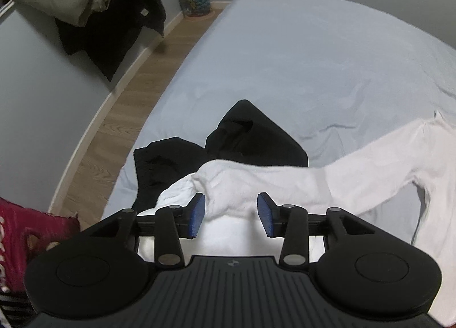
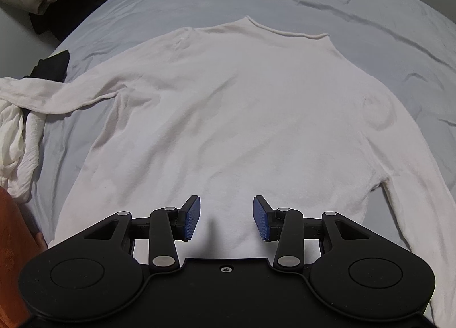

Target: Fold clothes

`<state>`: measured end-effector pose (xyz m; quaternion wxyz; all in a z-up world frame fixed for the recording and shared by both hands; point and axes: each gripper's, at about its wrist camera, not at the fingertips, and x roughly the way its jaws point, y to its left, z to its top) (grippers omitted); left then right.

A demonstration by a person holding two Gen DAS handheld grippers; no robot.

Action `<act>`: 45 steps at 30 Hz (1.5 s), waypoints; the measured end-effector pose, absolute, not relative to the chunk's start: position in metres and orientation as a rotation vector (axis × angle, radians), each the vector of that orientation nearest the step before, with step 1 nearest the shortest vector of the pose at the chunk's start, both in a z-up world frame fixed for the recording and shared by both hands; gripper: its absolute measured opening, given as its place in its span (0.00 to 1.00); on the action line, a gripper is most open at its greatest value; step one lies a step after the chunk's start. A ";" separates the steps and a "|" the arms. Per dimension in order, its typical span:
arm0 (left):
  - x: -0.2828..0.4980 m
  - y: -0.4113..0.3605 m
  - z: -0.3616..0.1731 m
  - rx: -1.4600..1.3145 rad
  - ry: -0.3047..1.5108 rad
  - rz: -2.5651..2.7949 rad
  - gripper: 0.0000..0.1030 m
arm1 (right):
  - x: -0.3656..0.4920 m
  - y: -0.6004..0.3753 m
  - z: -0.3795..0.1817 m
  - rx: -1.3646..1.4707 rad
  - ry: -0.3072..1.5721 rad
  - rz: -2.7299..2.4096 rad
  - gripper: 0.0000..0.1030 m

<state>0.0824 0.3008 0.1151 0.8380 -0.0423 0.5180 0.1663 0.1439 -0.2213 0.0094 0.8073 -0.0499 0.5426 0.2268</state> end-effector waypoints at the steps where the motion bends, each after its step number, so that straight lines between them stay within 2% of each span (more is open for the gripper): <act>1: 0.083 0.301 0.114 -0.090 1.096 0.351 0.04 | 0.142 -0.221 0.011 -0.118 1.158 0.487 0.39; 4: 0.081 0.300 0.117 -0.074 1.094 0.363 0.00 | 0.140 -0.222 0.013 -0.137 1.154 0.486 0.39; 13: 0.062 0.308 0.146 -0.034 1.114 0.414 0.00 | 0.145 -0.221 0.009 -0.141 1.172 0.464 0.39; 25: 0.052 0.321 0.132 0.053 1.186 0.498 0.00 | 0.141 -0.228 0.014 -0.140 1.174 0.446 0.40; 30: 0.051 0.309 0.143 -0.003 1.129 0.398 0.07 | 0.141 -0.234 0.016 -0.123 1.184 0.424 0.43; 35: 0.062 0.281 0.147 0.049 1.083 0.314 0.19 | 0.138 -0.234 0.016 -0.105 1.189 0.425 0.44; 41: 0.079 0.271 0.120 0.053 1.057 0.255 0.20 | 0.133 -0.233 0.012 -0.109 1.205 0.438 0.44; 45: 0.083 0.274 0.097 0.056 1.121 0.278 0.20 | 0.132 -0.237 0.012 -0.101 1.207 0.431 0.44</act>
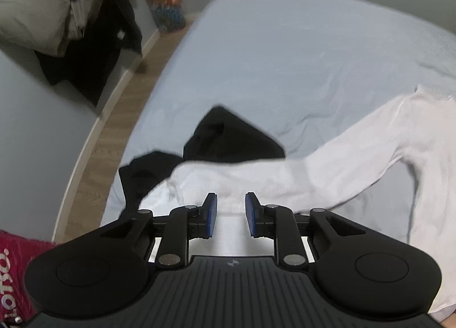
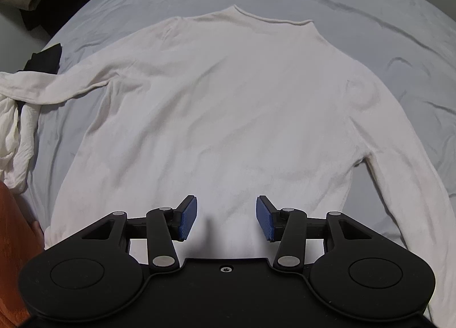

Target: Fold clothes

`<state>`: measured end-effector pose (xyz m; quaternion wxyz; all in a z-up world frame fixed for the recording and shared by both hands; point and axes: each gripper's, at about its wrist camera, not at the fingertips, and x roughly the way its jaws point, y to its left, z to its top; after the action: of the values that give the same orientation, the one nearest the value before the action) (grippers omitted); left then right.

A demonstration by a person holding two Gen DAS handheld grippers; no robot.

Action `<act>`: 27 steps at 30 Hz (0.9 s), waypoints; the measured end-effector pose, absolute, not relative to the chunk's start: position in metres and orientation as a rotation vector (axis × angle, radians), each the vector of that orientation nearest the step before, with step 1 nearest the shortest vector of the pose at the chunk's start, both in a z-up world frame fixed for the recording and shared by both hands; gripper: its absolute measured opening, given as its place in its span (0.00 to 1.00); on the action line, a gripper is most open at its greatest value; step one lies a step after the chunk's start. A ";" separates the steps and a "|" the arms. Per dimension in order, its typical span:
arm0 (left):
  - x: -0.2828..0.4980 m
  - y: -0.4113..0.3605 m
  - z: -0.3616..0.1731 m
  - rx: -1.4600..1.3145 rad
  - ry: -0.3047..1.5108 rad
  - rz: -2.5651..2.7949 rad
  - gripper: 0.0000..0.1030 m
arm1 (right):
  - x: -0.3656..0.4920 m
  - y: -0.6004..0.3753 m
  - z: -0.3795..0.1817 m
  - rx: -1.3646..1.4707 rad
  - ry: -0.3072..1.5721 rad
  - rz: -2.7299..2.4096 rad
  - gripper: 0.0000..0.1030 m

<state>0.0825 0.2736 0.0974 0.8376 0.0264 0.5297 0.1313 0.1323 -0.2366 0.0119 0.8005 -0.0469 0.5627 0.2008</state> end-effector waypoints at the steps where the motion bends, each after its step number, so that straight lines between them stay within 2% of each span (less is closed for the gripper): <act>1: 0.083 0.277 0.089 0.054 1.158 0.299 0.20 | 0.132 -0.238 0.012 -0.098 1.208 0.428 0.44; 7: 0.069 0.298 0.061 0.084 1.282 0.381 0.20 | 0.135 -0.242 0.006 -0.094 1.224 0.413 0.44; 14: 0.054 0.316 0.059 0.074 1.302 0.448 0.20 | 0.138 -0.240 0.000 -0.088 1.236 0.410 0.44; 21: 0.056 0.299 0.095 0.091 1.167 0.473 0.21 | 0.138 -0.239 0.003 -0.103 1.234 0.412 0.44; 23: 0.057 0.286 0.109 0.082 1.102 0.414 0.32 | 0.138 -0.241 0.008 -0.112 1.231 0.408 0.44; 27: 0.063 0.246 0.124 0.117 1.058 0.237 0.34 | 0.137 -0.246 0.018 -0.139 1.222 0.394 0.44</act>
<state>0.0631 0.2462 0.1242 0.8551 0.0557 0.5031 0.1125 0.1367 -0.2464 0.0177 0.7988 -0.0650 0.5692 0.1837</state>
